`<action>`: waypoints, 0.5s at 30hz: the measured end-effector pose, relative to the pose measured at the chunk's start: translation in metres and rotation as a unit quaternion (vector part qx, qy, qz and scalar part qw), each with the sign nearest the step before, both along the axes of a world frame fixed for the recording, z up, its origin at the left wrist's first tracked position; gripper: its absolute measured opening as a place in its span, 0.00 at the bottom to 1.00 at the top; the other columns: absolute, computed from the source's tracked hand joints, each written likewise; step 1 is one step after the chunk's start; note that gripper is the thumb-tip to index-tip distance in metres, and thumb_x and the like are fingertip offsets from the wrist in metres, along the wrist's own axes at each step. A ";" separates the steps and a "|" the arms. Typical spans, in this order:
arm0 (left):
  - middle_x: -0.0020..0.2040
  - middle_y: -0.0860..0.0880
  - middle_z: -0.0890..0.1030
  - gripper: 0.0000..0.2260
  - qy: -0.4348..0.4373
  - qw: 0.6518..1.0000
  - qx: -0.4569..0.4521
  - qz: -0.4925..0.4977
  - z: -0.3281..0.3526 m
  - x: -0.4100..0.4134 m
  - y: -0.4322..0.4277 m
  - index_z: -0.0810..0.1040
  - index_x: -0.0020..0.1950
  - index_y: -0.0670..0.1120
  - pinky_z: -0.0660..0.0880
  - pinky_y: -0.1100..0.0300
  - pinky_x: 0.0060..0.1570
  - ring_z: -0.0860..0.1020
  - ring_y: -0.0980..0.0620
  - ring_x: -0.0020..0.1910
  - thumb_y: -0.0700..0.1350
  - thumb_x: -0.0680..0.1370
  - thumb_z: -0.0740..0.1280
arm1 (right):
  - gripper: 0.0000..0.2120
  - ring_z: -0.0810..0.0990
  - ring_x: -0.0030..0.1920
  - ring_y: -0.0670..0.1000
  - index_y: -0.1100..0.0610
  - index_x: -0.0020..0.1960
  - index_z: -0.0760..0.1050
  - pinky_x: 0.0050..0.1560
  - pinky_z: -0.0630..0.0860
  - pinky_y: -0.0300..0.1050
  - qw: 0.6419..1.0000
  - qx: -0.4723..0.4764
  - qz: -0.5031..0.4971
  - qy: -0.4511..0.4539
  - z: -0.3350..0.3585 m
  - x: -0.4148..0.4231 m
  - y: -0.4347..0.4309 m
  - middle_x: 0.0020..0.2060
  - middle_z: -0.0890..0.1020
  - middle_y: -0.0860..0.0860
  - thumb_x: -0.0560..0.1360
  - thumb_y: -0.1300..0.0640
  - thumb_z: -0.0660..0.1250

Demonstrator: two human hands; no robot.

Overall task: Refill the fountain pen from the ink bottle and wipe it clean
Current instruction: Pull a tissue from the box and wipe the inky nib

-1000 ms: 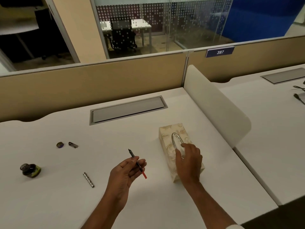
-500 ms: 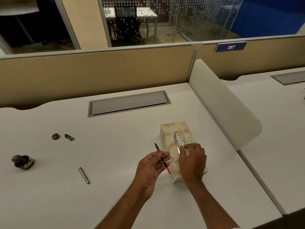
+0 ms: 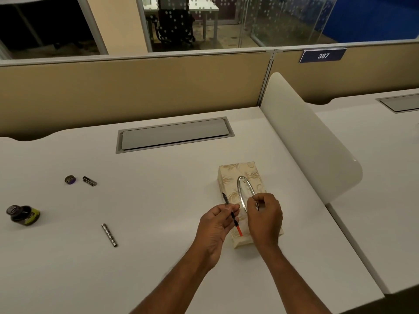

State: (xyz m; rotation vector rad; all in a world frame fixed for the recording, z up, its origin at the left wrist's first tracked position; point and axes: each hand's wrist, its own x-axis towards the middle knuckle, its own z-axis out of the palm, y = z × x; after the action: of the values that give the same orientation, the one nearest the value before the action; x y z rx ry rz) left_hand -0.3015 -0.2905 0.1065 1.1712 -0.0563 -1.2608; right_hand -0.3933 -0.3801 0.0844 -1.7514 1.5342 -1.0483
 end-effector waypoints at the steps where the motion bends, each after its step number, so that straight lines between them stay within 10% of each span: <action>1: 0.55 0.41 0.88 0.08 -0.004 1.000 0.000 -0.002 0.000 0.000 0.000 0.86 0.55 0.40 0.79 0.47 0.65 0.85 0.43 0.58 0.39 0.82 0.67 | 0.04 0.80 0.43 0.54 0.57 0.45 0.79 0.45 0.82 0.59 1.000 0.007 0.003 -0.011 0.000 -0.001 -0.001 0.40 0.82 0.51 0.73 0.64 0.71; 15: 0.54 0.44 0.89 0.08 -0.013 1.000 0.011 0.001 -0.002 -0.003 -0.003 0.86 0.56 0.41 0.80 0.50 0.63 0.86 0.45 0.56 0.41 0.82 0.67 | 0.03 0.77 0.42 0.51 0.55 0.45 0.79 0.44 0.78 0.55 0.996 -0.051 0.029 0.071 -0.008 0.006 -0.008 0.41 0.84 0.50 0.74 0.60 0.72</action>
State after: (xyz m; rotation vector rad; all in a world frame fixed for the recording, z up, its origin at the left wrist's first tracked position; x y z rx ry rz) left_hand -0.3042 -0.2936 0.1048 1.2061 -0.0621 -1.2474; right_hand -0.3876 -0.3885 0.0762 -1.9655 1.5268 -1.0079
